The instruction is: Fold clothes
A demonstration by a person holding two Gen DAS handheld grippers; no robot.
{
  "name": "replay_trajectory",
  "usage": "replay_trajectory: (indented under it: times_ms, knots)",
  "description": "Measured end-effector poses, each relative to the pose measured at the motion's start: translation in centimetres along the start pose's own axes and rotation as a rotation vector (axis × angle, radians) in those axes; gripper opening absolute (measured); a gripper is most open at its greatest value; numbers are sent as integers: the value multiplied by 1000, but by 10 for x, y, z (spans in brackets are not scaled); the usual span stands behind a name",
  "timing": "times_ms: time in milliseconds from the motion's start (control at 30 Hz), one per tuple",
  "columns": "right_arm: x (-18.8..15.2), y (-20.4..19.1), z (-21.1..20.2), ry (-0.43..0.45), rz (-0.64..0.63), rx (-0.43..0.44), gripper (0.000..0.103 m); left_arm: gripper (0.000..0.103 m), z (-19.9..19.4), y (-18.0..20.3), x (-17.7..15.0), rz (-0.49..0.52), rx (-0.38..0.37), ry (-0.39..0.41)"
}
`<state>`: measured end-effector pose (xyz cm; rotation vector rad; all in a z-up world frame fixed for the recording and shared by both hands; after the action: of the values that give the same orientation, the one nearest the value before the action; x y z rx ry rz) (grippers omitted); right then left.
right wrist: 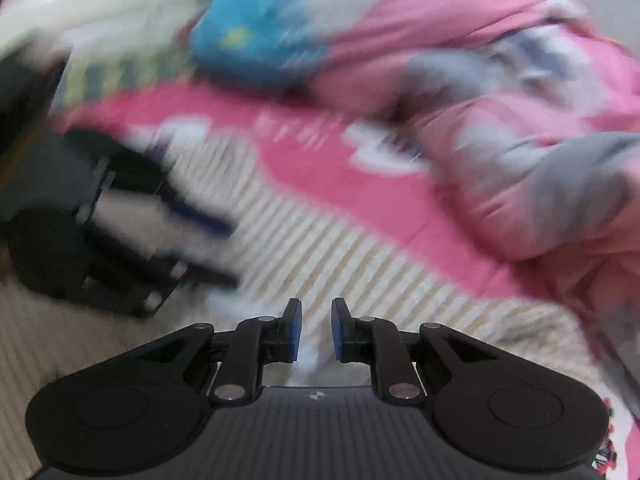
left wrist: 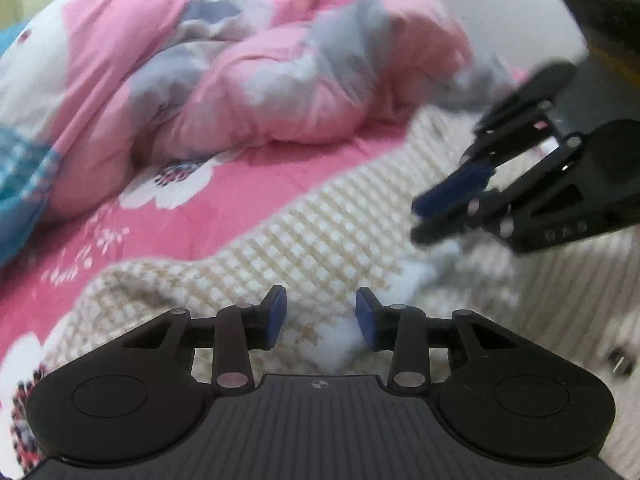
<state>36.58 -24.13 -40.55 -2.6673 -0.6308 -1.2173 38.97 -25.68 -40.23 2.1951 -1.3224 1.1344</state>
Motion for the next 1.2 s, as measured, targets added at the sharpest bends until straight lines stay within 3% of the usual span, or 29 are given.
replay_trajectory:
  times_ms: [67,133,200,233,267,367,467,667,800,967,1133,1200]
  knots:
    - [14,23,-5,55,128,-28,17,46,-6,-14,13,-79,-2,39]
    - [13,45,6,52,250,-58,17,52,0,-30,19,-173,13,50]
    - [-5,63,29,-18,363,-77,16,52,18,-47,6,-249,40,-9]
    - [-25,67,46,-92,397,-80,15,59,21,-51,-1,-277,44,-25]
    - [-25,68,42,-84,419,-82,15,63,25,-56,-7,-306,48,-41]
    - [-24,70,31,-59,482,-92,16,63,31,-68,-21,-387,58,-80]
    - [-20,64,-4,-36,486,-157,17,63,10,-74,-20,-442,50,-74]
    - [-56,41,-88,-59,693,-212,17,64,-61,-75,-50,-600,23,-128]
    - [-94,6,-138,-148,799,-212,18,64,-120,-66,-94,-695,38,-214]
    - [-135,-37,-198,-254,786,-190,33,64,-198,-30,-163,-805,91,-329]
    - [-181,-61,-257,-349,815,-191,35,64,-260,9,-220,-902,145,-416]
    - [-195,-69,-283,-358,837,-171,45,64,-277,26,-238,-925,140,-444]
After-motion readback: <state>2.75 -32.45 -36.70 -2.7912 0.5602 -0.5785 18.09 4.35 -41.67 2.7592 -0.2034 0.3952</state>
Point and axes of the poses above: each gripper's, at about its wrist camera, not at the fingertips, and z roughly the way its jaws point, y to its right, x to its top, the point moved 8 cm from there along z, roughly the way its jaws point
